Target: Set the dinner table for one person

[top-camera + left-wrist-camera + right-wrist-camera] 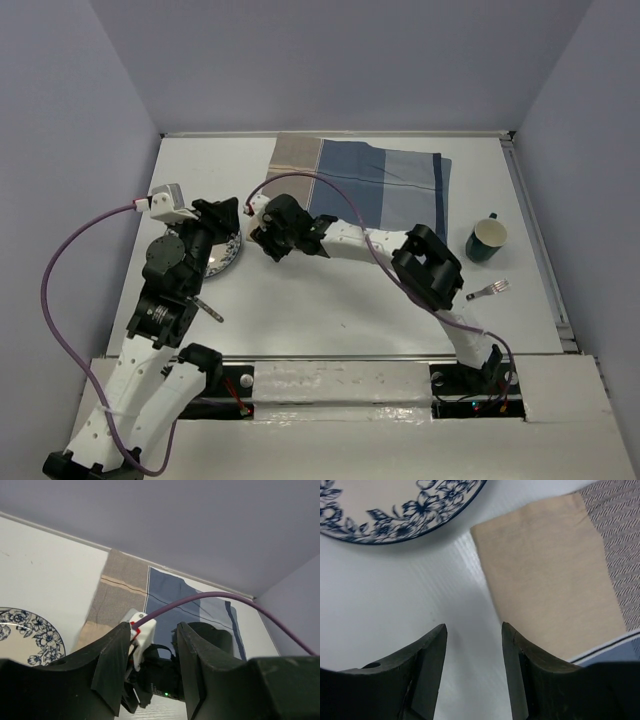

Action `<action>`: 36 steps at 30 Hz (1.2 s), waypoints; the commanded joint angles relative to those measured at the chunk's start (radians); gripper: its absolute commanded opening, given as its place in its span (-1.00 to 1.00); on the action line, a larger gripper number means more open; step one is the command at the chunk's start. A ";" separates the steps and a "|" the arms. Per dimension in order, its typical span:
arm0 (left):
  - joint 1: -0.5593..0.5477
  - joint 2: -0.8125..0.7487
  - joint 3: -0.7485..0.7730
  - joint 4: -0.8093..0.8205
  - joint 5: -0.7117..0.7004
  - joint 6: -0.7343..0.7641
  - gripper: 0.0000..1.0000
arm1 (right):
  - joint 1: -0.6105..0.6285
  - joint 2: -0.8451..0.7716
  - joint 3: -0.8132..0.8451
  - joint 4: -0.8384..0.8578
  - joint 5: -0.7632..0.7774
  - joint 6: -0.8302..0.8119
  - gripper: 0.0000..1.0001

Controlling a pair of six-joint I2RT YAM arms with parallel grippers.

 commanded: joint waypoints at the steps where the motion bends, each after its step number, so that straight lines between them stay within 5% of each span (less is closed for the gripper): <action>1: -0.001 -0.022 0.044 -0.018 -0.032 0.076 0.05 | -0.004 0.100 0.115 -0.053 0.119 -0.163 0.08; 8: -0.001 -0.034 0.024 -0.010 -0.040 0.092 0.06 | -0.004 0.145 0.146 -0.051 0.169 -0.172 0.07; 20: 0.002 -0.037 0.009 0.013 -0.020 0.092 0.02 | -0.004 0.153 0.057 0.030 0.152 -0.142 -1.00; 36: 0.042 -0.045 0.010 0.025 0.029 0.109 0.01 | 0.119 -0.145 -0.305 0.166 0.012 0.024 -1.00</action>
